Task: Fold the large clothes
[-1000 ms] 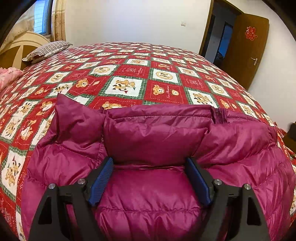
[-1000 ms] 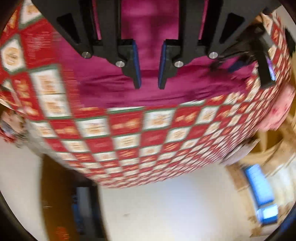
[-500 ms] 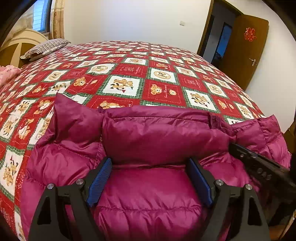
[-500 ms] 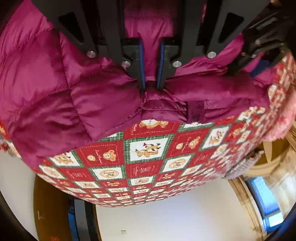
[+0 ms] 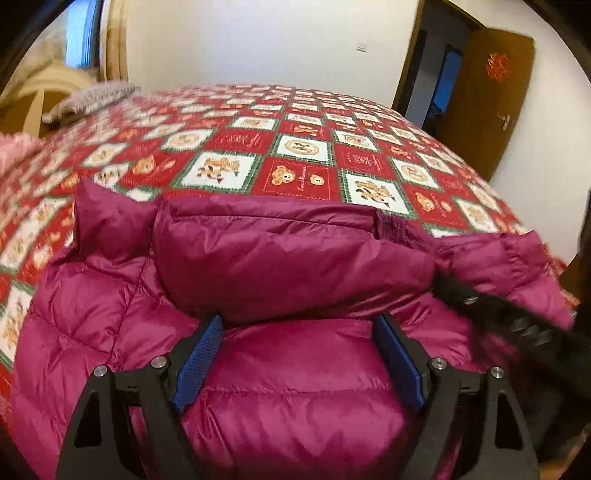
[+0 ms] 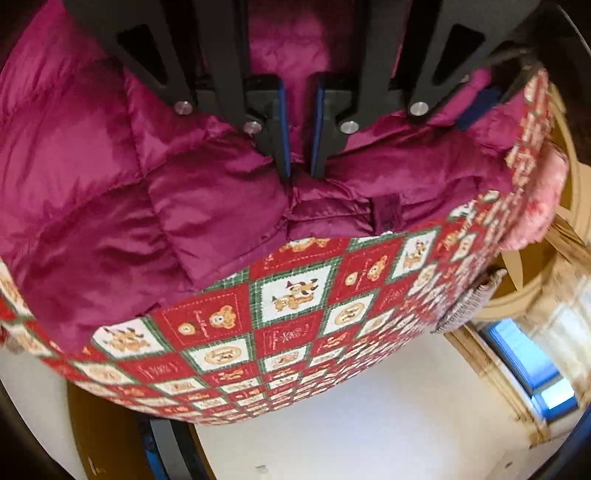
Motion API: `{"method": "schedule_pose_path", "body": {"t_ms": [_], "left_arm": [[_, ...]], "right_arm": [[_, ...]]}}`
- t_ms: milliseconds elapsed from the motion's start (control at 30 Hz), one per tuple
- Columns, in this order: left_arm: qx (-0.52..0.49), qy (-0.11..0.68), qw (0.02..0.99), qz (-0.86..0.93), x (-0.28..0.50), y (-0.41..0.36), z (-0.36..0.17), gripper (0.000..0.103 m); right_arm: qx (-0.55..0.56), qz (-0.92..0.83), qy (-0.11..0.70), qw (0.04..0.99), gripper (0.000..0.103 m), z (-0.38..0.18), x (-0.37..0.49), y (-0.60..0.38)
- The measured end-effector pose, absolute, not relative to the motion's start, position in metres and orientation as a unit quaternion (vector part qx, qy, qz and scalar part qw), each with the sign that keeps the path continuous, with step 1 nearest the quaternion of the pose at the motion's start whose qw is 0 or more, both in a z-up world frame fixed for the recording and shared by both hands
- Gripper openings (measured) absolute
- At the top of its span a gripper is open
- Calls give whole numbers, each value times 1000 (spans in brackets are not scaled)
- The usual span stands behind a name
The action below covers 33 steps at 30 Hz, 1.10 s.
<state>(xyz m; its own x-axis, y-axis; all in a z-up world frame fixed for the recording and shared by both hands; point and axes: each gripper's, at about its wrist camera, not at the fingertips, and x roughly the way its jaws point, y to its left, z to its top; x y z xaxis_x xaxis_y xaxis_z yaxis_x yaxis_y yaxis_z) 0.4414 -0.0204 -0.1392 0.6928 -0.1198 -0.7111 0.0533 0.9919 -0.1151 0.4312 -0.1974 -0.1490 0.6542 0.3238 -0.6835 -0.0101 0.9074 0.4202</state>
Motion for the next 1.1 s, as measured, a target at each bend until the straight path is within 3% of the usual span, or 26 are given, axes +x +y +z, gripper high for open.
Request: {"method": "schedule_pose_path", "body": {"t_ms": [133,267,367,467,733,933,1100], "left_arm": [[-13,397,917,-36,444,-27,-143,87],[-19,395,918,-39,444,-25,-143,87],[-17,395,918,-38,444,-25,-144,88],[-18,395,918,-40,443,-25,-144,88],[-33,401,913,-68,431,-18,-132,88],[-93,359,925,-81,374,47,-100,88],[-143,332,932,-35,334,108,-102,88]], "right_arm": [[193,90,387,897,17,-124,403,-209],[100,18,366,925,19,-104,377,-224],[47,-29,376,925,28,-119,374,-237],[48,-21,369,928,27,-146,372,-244],[44,-29,368,928,27,-148,375,-243],[29,-51,396,916,31,-136,374,-239],[58,38,335,940,31,-93,321,-196]]}}
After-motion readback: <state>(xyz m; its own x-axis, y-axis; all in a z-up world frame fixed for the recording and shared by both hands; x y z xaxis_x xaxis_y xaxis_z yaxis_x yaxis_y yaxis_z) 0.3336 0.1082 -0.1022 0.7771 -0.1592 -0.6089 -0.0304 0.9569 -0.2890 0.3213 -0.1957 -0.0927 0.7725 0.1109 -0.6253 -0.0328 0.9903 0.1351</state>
